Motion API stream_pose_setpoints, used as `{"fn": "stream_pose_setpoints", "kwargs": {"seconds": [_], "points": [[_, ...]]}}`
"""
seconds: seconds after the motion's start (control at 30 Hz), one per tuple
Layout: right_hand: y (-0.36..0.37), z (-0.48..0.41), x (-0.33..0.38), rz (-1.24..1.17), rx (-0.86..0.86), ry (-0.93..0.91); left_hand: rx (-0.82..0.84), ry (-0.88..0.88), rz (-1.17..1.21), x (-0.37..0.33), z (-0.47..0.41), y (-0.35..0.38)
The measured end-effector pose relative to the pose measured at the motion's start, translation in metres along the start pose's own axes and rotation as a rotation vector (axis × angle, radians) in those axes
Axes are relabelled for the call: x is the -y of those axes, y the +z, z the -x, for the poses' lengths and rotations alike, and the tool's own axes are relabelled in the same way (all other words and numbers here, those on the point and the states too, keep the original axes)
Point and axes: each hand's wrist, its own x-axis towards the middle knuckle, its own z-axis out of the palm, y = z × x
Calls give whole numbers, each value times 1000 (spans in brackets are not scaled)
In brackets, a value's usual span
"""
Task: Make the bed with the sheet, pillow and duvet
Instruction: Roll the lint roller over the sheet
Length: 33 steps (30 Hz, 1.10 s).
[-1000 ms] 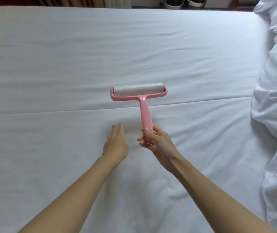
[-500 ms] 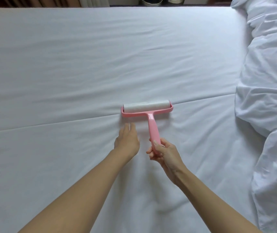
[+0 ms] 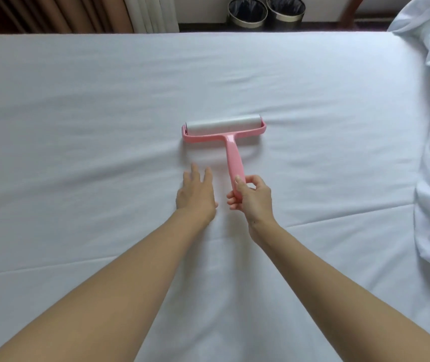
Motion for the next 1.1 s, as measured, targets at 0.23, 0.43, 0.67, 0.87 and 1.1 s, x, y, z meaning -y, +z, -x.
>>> {"fn": "stream_pose_setpoints", "kwargs": {"seconds": [0.23,0.43,0.67,0.87,1.1], "points": [[29,-75,35,46,32,-40,-1,-25,20,7,-60,-33],[51,-131,50,62,37,-34,48,-25,-80,15,-103,-54],[77,-181,85,91,9,-33,80,22,-221,13,-137,-67],[80,-182,94,165,64,61,15,28,-157,16,-128,-57],[34,-112,62,346,150,139,-40,-79,409,16,-77,-46]]}}
